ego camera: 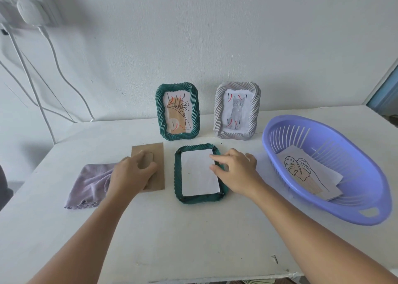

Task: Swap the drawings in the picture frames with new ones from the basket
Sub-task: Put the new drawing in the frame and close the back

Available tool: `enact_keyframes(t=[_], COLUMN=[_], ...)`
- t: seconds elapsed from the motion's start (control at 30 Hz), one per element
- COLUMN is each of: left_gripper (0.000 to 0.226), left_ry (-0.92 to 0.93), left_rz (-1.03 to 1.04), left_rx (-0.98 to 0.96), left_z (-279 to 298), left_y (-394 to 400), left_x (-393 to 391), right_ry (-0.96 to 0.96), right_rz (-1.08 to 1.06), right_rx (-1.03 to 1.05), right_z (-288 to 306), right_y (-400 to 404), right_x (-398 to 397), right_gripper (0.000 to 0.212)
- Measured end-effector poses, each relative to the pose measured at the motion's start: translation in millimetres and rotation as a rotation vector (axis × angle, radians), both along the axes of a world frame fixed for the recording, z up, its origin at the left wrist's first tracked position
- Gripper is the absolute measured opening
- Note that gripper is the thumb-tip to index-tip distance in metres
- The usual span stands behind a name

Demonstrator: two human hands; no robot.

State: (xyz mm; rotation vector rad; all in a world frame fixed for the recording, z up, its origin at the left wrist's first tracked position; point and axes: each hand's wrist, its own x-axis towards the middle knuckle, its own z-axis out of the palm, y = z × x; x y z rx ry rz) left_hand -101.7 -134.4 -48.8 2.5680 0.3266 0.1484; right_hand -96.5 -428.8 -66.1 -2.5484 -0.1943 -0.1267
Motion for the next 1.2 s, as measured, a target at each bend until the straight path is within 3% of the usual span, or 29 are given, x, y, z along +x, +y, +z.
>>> enact_keyframes(t=[0.13,0.3,0.5,0.6,0.77,0.93,1.2], left_gripper=[0.060,0.059,0.059,0.057,0.045,0.052,0.056], left_ry=[-0.109,-0.172,-0.155,-0.192,-0.179,-0.053,-0.002], left_rz=[0.005,-0.065,-0.154,-0.169,-0.171,-0.291,-0.295], left_rx=[-0.112,-0.178,-0.357,-0.345,-0.348,-0.462,-0.340], left_z=[23,41,41,38,30,20,4], left_y=[-6,-44,-72,-75,-66,-61,-62], left_x=[2,2,5,7,9,0,-8], right_ry=[-0.066,0.175,0.167,0.100,0.152,0.238,0.296], right_rz=[0.013,0.140,0.160,0.125,0.054,0.031,0.040], right_rx=[0.177,0.520,0.612,0.643,0.846,0.856,0.453], right_z=[19,36,40,36,29,26,16], right_y=[10,35,41,36,26,17,0], right_x=[3,4,3,5,6,1,-5], right_gripper=[0.042,0.053,0.063,0.067,0.066,0.065,0.076])
